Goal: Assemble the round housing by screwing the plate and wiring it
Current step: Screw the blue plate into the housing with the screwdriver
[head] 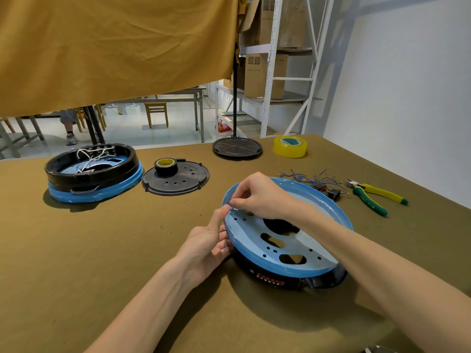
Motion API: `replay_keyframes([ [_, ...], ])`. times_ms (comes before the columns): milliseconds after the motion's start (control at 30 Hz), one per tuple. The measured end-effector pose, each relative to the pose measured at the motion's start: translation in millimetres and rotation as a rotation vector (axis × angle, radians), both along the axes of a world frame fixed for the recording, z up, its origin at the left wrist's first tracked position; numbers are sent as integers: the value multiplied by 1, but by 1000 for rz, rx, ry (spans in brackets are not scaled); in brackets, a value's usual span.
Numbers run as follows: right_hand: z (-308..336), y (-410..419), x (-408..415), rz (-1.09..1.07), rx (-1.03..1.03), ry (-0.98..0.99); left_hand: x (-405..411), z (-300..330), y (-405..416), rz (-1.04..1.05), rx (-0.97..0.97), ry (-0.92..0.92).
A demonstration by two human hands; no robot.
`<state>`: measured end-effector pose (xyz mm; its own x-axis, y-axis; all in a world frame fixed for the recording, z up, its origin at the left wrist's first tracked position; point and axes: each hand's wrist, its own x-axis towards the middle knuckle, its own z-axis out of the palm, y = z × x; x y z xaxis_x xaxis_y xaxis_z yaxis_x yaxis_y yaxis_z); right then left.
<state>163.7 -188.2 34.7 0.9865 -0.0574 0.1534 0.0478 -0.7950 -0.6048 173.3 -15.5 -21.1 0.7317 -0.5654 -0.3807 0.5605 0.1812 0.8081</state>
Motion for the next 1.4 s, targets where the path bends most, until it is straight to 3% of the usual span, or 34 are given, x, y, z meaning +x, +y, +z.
replay_keyframes([
  [800, 7, 3, -11, 39, -33, 23, 0, -5, 4, -67, -92, -4],
  [1167, 10, 1, -10, 174, -352, 72, 1, -4, 2, -73, -67, -3],
  [1400, 16, -5, -11, 203, -342, 115, 2, -3, 1, -71, -55, 22],
])
